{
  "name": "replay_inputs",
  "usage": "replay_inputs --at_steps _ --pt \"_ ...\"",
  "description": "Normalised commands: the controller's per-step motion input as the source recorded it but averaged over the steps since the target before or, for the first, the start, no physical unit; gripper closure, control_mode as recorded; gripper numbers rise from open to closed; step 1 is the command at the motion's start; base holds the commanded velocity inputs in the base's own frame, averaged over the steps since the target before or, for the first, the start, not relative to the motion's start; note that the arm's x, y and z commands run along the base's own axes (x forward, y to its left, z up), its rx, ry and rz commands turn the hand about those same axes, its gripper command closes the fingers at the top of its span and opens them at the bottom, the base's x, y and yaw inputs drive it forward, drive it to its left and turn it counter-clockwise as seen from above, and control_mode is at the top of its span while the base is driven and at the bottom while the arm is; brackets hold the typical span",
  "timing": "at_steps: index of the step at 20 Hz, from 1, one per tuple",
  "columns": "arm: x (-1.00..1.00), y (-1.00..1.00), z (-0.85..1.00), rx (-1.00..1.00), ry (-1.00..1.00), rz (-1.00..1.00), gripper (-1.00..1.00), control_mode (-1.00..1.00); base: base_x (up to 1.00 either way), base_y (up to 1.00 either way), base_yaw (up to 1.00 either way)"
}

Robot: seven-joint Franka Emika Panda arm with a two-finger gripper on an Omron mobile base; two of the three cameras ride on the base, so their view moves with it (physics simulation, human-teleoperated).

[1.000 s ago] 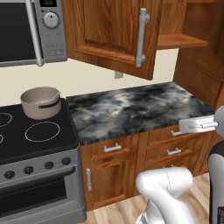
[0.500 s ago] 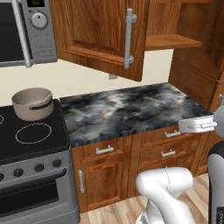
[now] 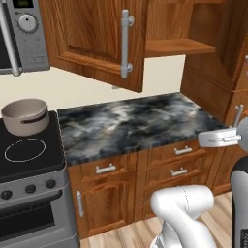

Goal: Open the cabinet and move the ladle to the pot. Then close the cabinet.

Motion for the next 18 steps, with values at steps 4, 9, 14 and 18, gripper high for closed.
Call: replay_inputs --at_steps 4,9,14,18 --pt "0.00 0.00 0.00 0.00 0.00 0.00 -1.00 1.00 0.39 -0.08 0.00" --pt "0.00 0.00 0.00 0.00 0.00 0.00 -1.00 1.00 0.58 -0.01 0.00" --pt "0.00 0.00 0.00 0.00 0.00 0.00 -1.00 1.00 0.59 -0.07 0.00" --pt "0.00 0.00 0.00 0.00 0.00 0.00 -1.00 1.00 0.36 -0.18 0.00"
